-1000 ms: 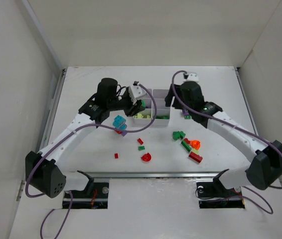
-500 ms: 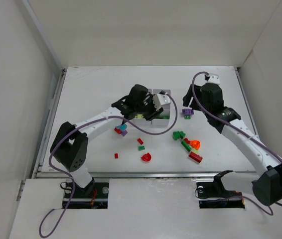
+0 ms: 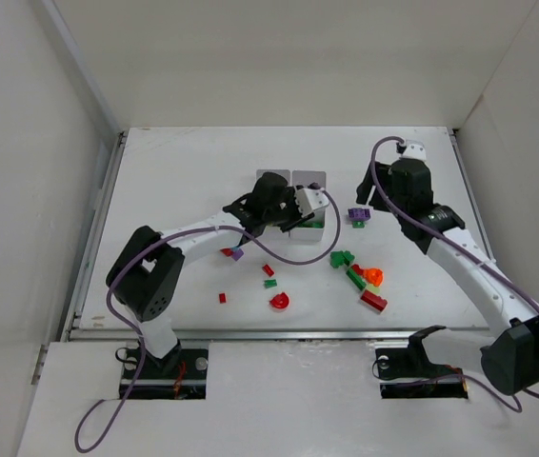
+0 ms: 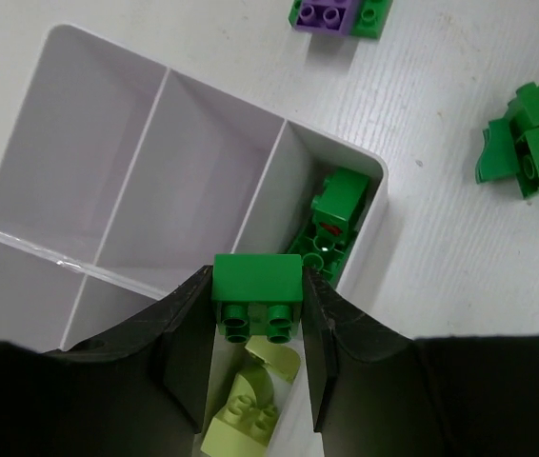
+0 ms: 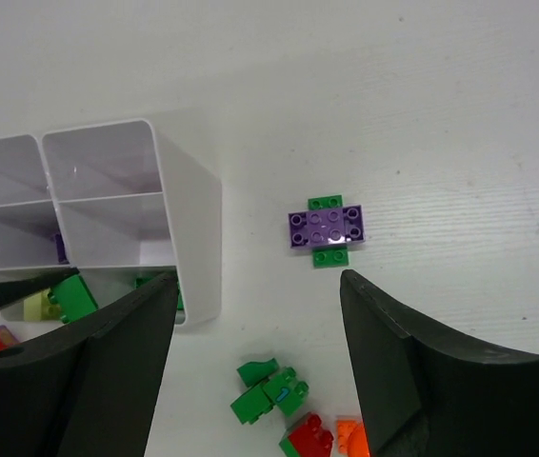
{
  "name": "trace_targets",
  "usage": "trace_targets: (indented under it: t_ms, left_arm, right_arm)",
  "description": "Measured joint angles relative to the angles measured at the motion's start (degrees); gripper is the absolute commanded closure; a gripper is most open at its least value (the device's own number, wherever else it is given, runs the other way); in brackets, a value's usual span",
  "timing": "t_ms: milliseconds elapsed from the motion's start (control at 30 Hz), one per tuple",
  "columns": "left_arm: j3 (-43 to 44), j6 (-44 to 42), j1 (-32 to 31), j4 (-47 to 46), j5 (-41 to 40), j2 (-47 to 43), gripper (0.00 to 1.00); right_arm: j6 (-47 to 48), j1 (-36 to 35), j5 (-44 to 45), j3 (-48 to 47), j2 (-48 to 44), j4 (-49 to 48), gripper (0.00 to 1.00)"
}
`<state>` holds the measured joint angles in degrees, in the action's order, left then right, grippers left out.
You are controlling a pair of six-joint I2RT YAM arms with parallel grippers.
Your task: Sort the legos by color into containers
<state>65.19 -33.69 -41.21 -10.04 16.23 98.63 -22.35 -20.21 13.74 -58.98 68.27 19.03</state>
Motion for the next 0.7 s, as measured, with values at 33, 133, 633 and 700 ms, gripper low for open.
trace_targets:
  t_ms: [33, 133, 633, 700]
  left_arm:
    - [-0.46, -0.15, 0.00, -0.04, 0.00, 0.00, 0.98]
    - [-1.29, -0.39, 0.00, -0.28, -0.02, 0.00, 0.98]
    - [-0.44, -0.33, -0.04, -1.81, 1.42, 3.48, 0.71]
    - [0.07, -0.39, -0.22, -1.09, 1.84, 4.42, 0.61]
  right_arm:
    - [0.11, 0.35, 0.00, 0.00, 0.00, 0.02, 0.26]
    - [0.52, 1.11, 0.09, 0.00, 0.00, 0.04, 0.26]
    - [1.14, 2.56, 0.76, 0.00, -1.75, 1.22, 0.24]
    - [1.18, 2.58, 0.85, 0.00, -2.14, 1.22, 0.24]
